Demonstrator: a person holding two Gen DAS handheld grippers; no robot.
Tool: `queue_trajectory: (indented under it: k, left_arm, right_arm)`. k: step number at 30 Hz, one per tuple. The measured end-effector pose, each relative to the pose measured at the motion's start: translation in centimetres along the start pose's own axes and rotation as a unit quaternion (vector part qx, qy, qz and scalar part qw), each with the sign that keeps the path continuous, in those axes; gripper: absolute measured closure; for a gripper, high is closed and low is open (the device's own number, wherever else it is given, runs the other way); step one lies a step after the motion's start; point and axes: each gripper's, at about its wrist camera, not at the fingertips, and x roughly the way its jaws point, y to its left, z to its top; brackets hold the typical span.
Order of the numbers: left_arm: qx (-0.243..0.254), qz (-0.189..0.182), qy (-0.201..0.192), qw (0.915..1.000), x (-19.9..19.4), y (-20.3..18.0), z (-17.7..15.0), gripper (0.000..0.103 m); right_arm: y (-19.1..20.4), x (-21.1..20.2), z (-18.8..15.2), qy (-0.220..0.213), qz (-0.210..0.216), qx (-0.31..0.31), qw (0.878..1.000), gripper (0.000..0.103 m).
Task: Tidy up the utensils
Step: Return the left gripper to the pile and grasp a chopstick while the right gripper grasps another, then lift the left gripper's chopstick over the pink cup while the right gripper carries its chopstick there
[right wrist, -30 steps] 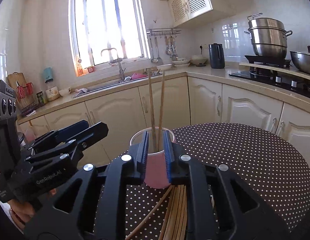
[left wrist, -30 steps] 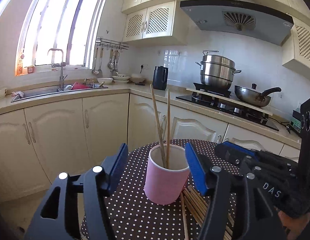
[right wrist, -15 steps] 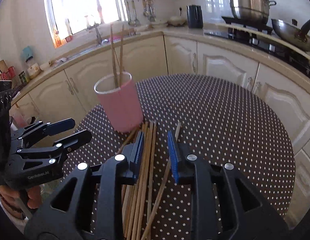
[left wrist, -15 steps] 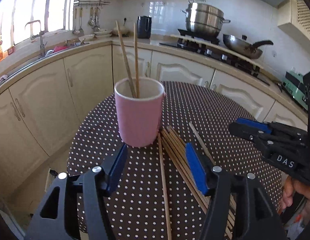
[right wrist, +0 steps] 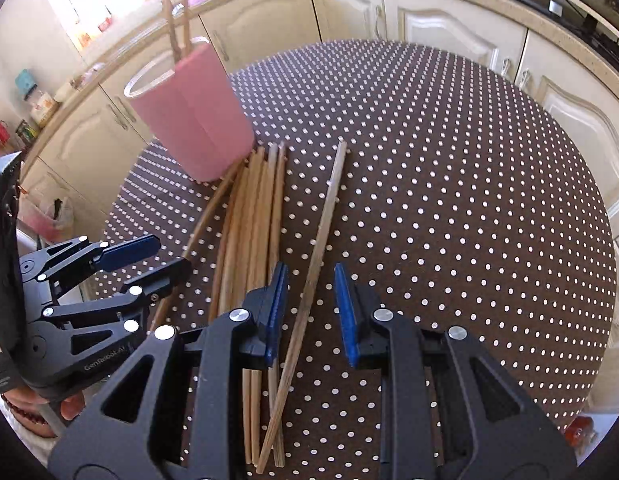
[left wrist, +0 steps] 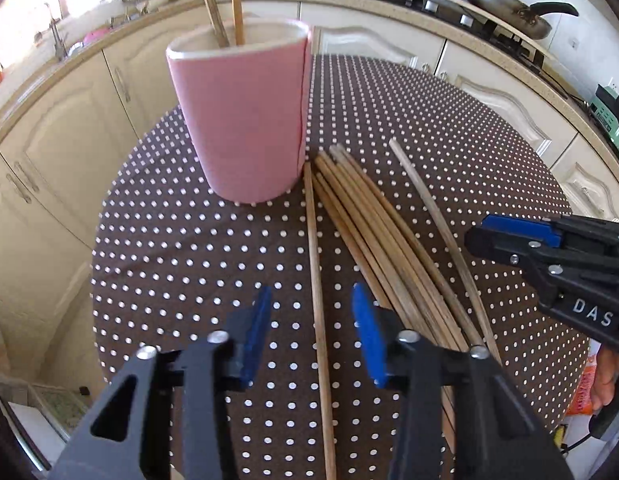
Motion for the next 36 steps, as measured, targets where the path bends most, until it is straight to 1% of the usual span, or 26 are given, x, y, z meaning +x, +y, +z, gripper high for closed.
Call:
queue_trajectory:
  k: [1,5,9,10,11,14,16,17,18,19,22,25,27,30,32,36]
  left_arm:
    - [0.0,0.0,0.003,1.0,0.2,-0.1,0.0,0.066]
    - [0.004,-0.004,0.019,0.9998,1.3,-0.6,0.1,0.079]
    - [0.01,0.002,0.019,0.9998,1.9,-1.1,0.5,0.083]
    - [0.01,0.005,0.02,0.9997,2.0,-1.0,0.6,0.087]
    - [0.008,0.007,0.021,0.9997,2.3,-1.1,1.4,0.091]
    - [-0.002,0.004,0.023,0.9997,2.5,-0.6,2.0,0.098]
    - [-0.005,0.004,0.022,0.9997,2.7,-0.6,2.2,0.098]
    - [-0.004,0.005,0.021,0.9998,2.8,-0.7,2.3,0.098]
    - [-0.003,0.006,0.02,0.9998,2.9,-0.9,2.4,0.098]
    - [-0.004,0.007,0.018,0.9998,2.9,-0.9,2.4,0.098]
    - [-0.004,0.009,0.012,0.9999,3.0,-1.4,2.5,0.098]
    - [-0.004,0.006,0.006,1.0,3.2,-1.6,2.6,0.098]
    - [-0.005,0.005,0.002,1.0,2.8,-1.6,2.3,0.098]
    - [0.004,0.002,-0.017,0.9998,1.6,-2.0,1.9,0.098]
    - [0.013,0.0,-0.033,0.9994,0.6,-2.4,1.6,0.098]
    - [0.027,-0.015,-0.063,0.9975,-1.8,-3.0,1.4,0.098]
  right_arm:
    - [0.0,0.3,0.2,0.004,0.0,0.0,1.0,0.078]
    - [0.4,1.2,0.7,0.023,-0.02,-0.001,1.0,0.078]
    - [0.8,2.3,1.2,0.043,-0.033,-0.008,0.998,0.078]
    - [0.9,2.7,1.4,0.05,-0.034,-0.01,0.998,0.078]
    - [1.1,3.0,1.5,0.058,-0.036,-0.013,0.998,0.078]
    - [1.7,4.2,2.5,0.078,-0.047,-0.021,0.996,0.078]
    - [2.2,4.9,3.3,0.089,-0.054,-0.023,0.994,0.079]
    - [2.8,5.2,3.5,0.092,-0.061,-0.028,0.993,0.082]
    - [3.0,5.4,3.7,0.089,-0.072,-0.032,0.993,0.09]
    - [3.1,5.6,3.9,0.09,-0.076,-0.032,0.993,0.093]
    - [3.2,5.9,4.3,0.092,-0.072,-0.028,0.993,0.096]
    - [2.4,5.8,4.5,0.092,-0.054,-0.01,0.994,0.096]
    - [1.6,5.4,4.4,0.087,-0.045,-0.004,0.995,0.096]
    - [0.4,4.6,3.8,0.066,-0.03,0.003,0.997,0.096]
    - [-0.9,3.2,3.1,0.045,-0.019,0.009,0.999,0.096]
    - [-2.0,0.5,2.9,-0.005,0.011,0.023,1.0,0.096]
